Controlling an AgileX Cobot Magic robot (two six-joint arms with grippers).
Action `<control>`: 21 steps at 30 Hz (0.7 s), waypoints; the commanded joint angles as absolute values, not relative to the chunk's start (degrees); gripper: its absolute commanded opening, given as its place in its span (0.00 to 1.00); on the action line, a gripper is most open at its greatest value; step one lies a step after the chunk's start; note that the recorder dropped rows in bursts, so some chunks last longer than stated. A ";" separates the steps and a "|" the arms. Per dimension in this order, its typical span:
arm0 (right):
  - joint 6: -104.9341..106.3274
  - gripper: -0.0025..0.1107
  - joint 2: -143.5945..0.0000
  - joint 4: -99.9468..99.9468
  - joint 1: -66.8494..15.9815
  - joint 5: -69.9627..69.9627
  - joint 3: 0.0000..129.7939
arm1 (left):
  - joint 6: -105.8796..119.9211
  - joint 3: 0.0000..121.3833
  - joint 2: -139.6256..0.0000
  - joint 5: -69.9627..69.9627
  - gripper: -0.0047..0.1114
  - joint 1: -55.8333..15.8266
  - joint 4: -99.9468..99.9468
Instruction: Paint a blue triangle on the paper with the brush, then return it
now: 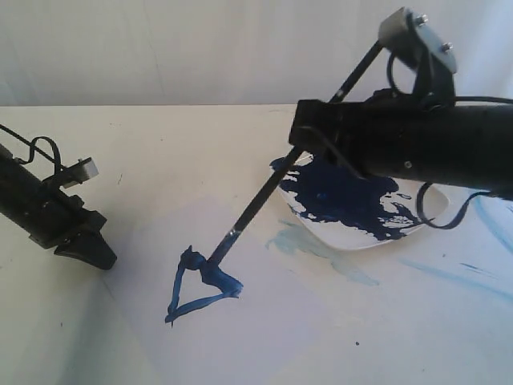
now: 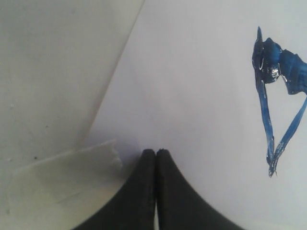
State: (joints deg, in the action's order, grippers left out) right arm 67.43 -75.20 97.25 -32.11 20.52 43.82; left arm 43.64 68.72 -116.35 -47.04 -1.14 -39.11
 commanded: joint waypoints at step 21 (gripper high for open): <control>71.76 0.02 -85.55 99.95 -39.49 13.07 46.67 | 43.49 68.02 -117.30 -48.12 0.04 -1.29 -36.76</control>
State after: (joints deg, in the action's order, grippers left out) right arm 71.15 -85.47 99.93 -39.22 14.13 46.19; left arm 43.64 68.72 -116.35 -47.04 -1.14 -39.11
